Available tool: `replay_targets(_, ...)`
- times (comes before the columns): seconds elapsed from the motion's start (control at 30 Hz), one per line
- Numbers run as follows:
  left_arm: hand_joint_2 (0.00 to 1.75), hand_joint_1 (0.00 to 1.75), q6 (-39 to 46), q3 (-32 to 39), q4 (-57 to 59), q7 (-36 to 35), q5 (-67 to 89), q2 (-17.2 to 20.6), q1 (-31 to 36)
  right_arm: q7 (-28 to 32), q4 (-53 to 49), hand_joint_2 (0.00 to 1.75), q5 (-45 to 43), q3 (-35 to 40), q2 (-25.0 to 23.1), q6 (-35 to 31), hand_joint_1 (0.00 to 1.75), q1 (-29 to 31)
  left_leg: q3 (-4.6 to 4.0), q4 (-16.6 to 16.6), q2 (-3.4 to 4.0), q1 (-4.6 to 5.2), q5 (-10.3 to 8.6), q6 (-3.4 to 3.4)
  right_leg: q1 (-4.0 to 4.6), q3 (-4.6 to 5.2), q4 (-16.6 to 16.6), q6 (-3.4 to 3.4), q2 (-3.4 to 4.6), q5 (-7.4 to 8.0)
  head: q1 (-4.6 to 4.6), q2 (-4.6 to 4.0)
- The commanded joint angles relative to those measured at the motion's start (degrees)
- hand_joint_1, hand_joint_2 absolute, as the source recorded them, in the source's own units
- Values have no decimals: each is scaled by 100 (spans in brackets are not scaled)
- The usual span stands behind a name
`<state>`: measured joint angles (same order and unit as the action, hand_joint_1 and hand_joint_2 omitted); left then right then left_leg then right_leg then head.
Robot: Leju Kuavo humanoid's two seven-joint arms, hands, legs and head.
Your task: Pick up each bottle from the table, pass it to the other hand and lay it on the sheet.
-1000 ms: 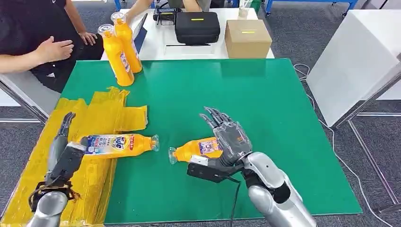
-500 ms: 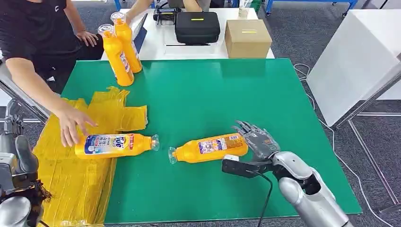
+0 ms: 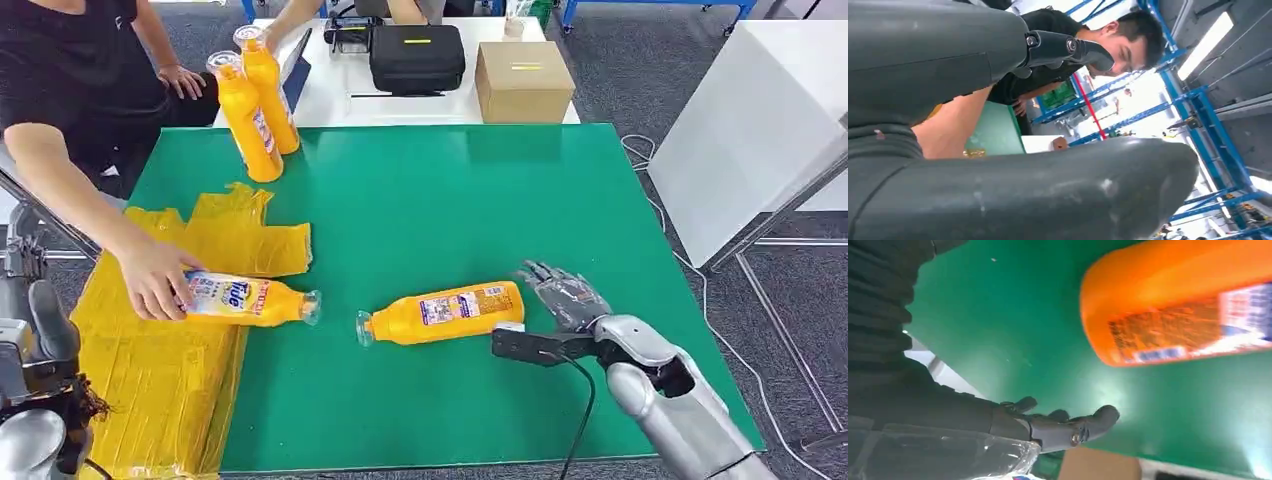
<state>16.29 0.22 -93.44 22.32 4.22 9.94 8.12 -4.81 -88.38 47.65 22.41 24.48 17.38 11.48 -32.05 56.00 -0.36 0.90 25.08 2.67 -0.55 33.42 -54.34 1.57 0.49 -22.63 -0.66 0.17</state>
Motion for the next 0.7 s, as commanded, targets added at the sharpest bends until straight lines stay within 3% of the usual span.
replay_targets(0.03, 0, 0, 262, -154, 243, 22, -56, -73, 327, 66, 2318, 175, 208, 1049, -813, -132, 0, 1330, 19, -5, 31, -8, 5, -16, 7, -15, 10, -5, 26, 8, 0, 0)
replay_targets(0.17, 0, 0, 385, -112, 224, 11, 27, -126, 364, 126, 3304, 175, 255, 1443, -1300, -169, 0, 2000, 29, -1, 49, -11, 9, -27, 11, -17, 4, -11, 44, 6, 0, 2)
replay_targets(0.3, 0, 0, 457, 8, 158, 32, 1, -92, 201, 218, 3877, 175, 360, 1732, -1652, -175, 0, 2301, 24, -3, 39, -11, 3, -18, 9, -13, 5, -8, 33, 5, -2, 2)
replay_targets(0.7, 0, 0, 607, 188, -88, 66, 73, -173, -99, 162, 4484, 175, 703, 1992, -2219, -319, 0, 2353, 22, -3, 26, -16, 1, -13, 9, -16, 2, -5, 22, 2, -2, 0)
